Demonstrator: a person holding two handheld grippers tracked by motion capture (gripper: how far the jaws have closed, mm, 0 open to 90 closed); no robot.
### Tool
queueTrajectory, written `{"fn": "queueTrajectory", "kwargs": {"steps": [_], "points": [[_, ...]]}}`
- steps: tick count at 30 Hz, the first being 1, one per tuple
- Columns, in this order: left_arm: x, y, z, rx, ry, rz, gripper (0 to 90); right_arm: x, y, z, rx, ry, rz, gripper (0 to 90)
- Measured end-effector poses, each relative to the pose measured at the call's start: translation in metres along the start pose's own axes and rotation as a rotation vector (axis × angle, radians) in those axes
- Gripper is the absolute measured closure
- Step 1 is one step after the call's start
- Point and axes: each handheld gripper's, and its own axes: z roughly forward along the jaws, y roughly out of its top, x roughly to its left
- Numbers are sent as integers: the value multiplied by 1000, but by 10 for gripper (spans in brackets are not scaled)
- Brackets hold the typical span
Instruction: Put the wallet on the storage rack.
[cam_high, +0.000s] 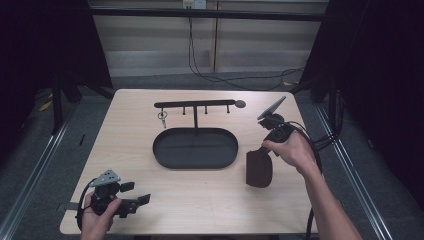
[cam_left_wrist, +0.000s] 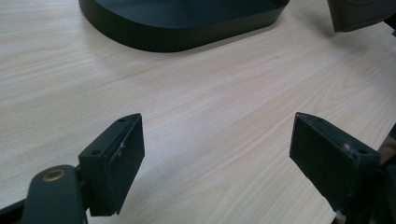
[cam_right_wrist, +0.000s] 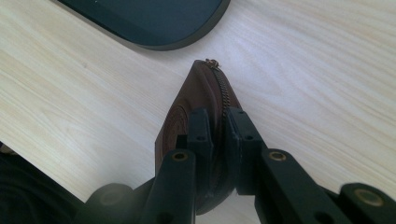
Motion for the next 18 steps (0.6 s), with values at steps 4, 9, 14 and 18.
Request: {"fn": "queueTrajectory", "kwargs": {"steps": [4, 9, 14, 18], "points": [[0, 0, 0, 0, -2, 1, 178, 1, 2, -4, -2, -1, -2, 810], [0, 0, 0, 1, -2, 0, 178, 0, 5, -8, 0, -9, 4, 810], [0, 0, 0, 1, -1, -1, 178, 2, 7, -9, -4, -11, 0, 810], [0, 0, 0, 0, -8, -1, 176, 3, 13, -15, -14, -17, -5, 809]]}}
